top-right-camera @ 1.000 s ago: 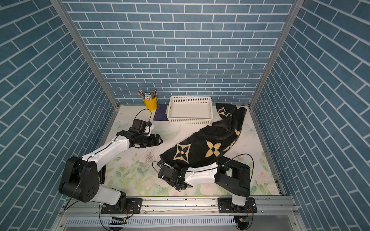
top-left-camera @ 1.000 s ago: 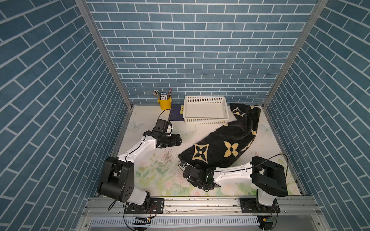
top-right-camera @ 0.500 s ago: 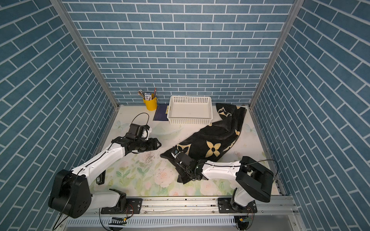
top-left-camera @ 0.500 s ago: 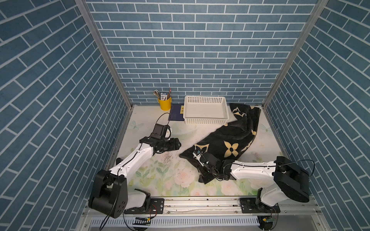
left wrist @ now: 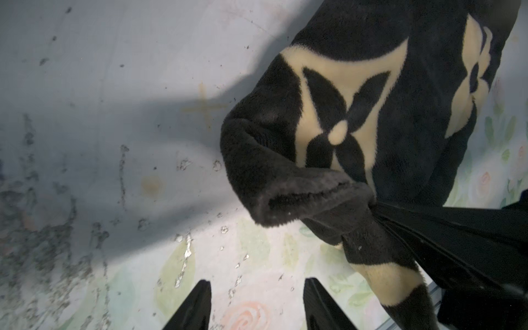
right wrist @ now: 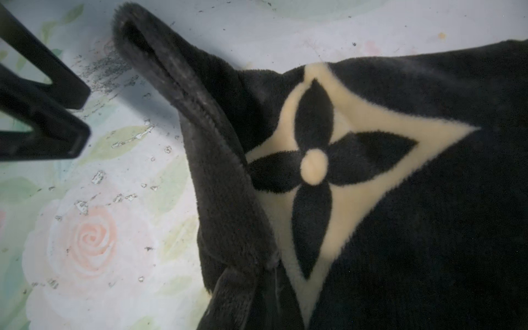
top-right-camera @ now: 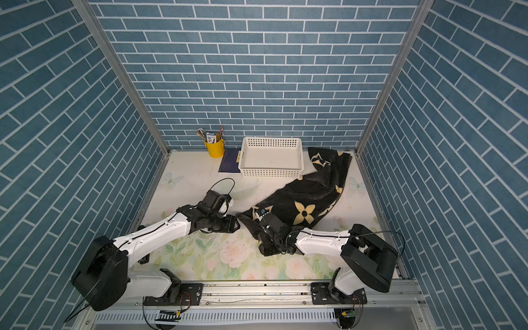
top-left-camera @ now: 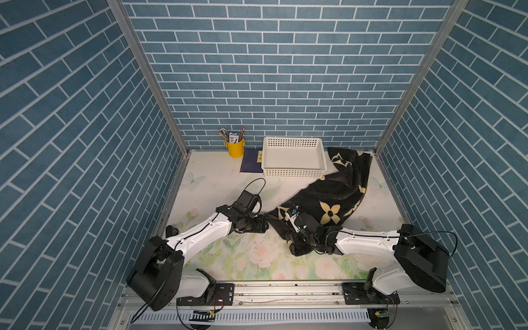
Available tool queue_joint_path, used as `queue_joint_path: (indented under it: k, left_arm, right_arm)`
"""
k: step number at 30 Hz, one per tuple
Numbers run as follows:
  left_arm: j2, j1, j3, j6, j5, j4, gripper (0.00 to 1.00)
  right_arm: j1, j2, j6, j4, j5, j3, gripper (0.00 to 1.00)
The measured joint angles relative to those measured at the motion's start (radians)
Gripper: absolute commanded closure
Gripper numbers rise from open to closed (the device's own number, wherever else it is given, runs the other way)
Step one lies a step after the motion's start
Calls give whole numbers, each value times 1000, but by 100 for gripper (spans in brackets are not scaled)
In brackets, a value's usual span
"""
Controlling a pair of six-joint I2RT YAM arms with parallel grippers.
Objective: Roll up the pillowcase
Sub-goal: Roll the pillowcase at the center of the board.
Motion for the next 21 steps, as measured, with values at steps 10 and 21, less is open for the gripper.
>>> queue_joint_path:
  k: [10, 21]
  left_arm:
    - [183, -41, 148, -10, 12, 119, 55]
    - [360, -58, 205, -45, 15, 201, 62]
  right_arm:
    - [-16, -61, 19, 0, 11, -50, 100]
    - [-21, -116, 28, -49, 22, -50, 52]
